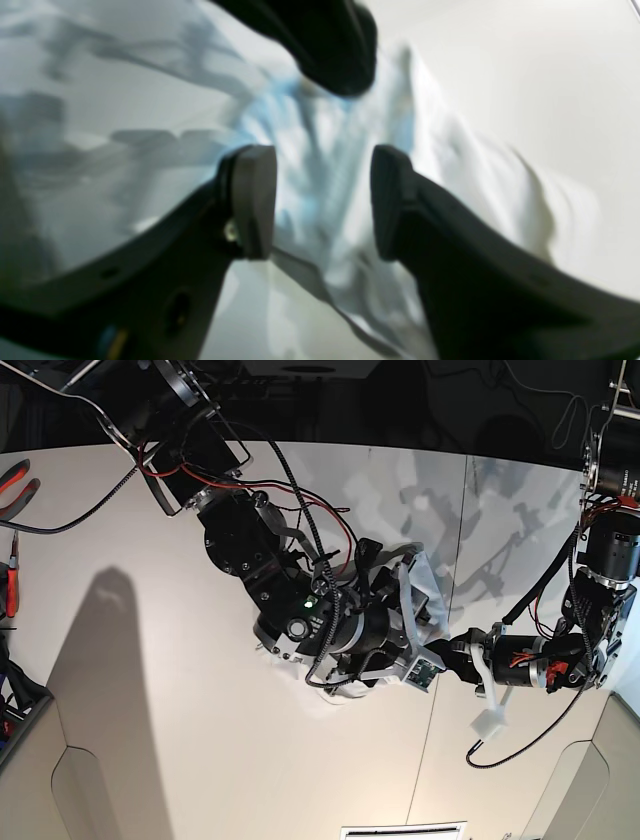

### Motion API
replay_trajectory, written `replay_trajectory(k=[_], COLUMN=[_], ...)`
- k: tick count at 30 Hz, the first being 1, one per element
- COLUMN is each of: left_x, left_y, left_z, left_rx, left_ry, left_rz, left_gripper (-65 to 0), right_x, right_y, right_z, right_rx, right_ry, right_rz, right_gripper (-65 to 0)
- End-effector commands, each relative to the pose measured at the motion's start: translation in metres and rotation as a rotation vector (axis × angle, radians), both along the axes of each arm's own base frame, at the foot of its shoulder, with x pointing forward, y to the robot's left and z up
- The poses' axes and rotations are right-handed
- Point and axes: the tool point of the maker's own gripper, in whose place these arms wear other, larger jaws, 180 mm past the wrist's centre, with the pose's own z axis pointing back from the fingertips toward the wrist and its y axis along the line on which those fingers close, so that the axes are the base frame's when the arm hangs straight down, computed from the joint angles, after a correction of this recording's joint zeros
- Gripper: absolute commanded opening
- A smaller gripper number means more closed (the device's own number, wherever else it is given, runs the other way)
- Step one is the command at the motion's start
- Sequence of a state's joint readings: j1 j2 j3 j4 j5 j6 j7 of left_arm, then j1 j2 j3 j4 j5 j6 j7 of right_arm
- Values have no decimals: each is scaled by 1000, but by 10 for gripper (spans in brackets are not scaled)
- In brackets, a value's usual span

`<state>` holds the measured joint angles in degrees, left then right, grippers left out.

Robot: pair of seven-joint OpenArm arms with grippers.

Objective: Layout the t-shirt on the table in an organized manner, then fold the t-shirt properly
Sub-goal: 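Press the folded bundle together with both grippers, then release the bundle and pull both grippers away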

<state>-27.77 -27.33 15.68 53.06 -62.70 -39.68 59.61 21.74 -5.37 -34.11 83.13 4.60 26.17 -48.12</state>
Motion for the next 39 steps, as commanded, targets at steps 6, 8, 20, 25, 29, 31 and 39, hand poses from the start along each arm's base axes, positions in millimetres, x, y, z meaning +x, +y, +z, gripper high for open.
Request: replay_trajectory(k=[6,8,20,25,29,31,39], left_x=[18,19,46,50,42,34,20], left_y=[4,4,21,4,-38,-62,-98], left_z=[29,31,86,96,92,95,66], left_rx=[-70,-76,-320,-410,-484,-547,-494], left_ry=[-66,-71,-180,-190,-136,-99,-45], left_rz=[30,37,194,201,128,75,34], left_gripper=[-650,-650,-650,-650,-650,-650,-650], right_x=[-3,0,114,111,106,102,92], right_y=[22,22,-134,-144,-148,-149,-148], right_z=[51,61,111,79,37,17,-26], right_rx=[133,153,447,639,727,749,714], right_ry=[-79,-102,-172,45,212,277,384], right_rz=[80,75,-648,-594,-621,-640,-692], right_gripper=[-349,-349,-650,-650,-650,-650,-650])
